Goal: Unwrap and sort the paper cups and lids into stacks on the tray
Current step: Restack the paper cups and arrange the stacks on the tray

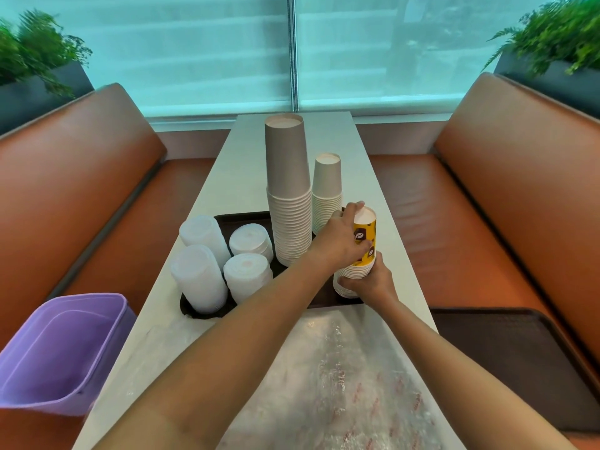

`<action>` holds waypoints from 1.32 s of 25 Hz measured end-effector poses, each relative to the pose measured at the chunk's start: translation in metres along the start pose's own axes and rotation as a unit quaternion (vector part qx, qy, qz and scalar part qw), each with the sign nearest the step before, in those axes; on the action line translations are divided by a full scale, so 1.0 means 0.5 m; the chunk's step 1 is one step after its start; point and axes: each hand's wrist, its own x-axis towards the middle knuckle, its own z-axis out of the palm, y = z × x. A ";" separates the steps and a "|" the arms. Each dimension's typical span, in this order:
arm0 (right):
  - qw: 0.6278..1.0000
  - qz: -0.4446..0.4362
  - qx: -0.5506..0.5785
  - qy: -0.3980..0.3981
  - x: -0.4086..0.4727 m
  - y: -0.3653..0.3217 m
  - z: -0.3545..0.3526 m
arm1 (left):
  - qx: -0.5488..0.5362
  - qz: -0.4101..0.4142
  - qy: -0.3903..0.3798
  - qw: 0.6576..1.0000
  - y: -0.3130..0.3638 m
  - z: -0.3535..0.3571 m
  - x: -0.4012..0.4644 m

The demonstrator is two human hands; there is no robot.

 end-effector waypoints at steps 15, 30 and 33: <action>0.999 0.005 -0.016 -0.048 -0.002 0.005 -0.015 | -0.003 -0.008 0.016 1.000 0.013 -0.007 -0.009; 0.999 -0.024 0.020 0.031 0.075 0.053 -0.070 | -0.010 -0.026 0.147 0.989 0.065 -0.092 0.118; 0.999 -0.024 0.023 0.038 0.125 0.039 -0.073 | 0.022 -0.027 0.143 0.989 0.066 -0.105 0.174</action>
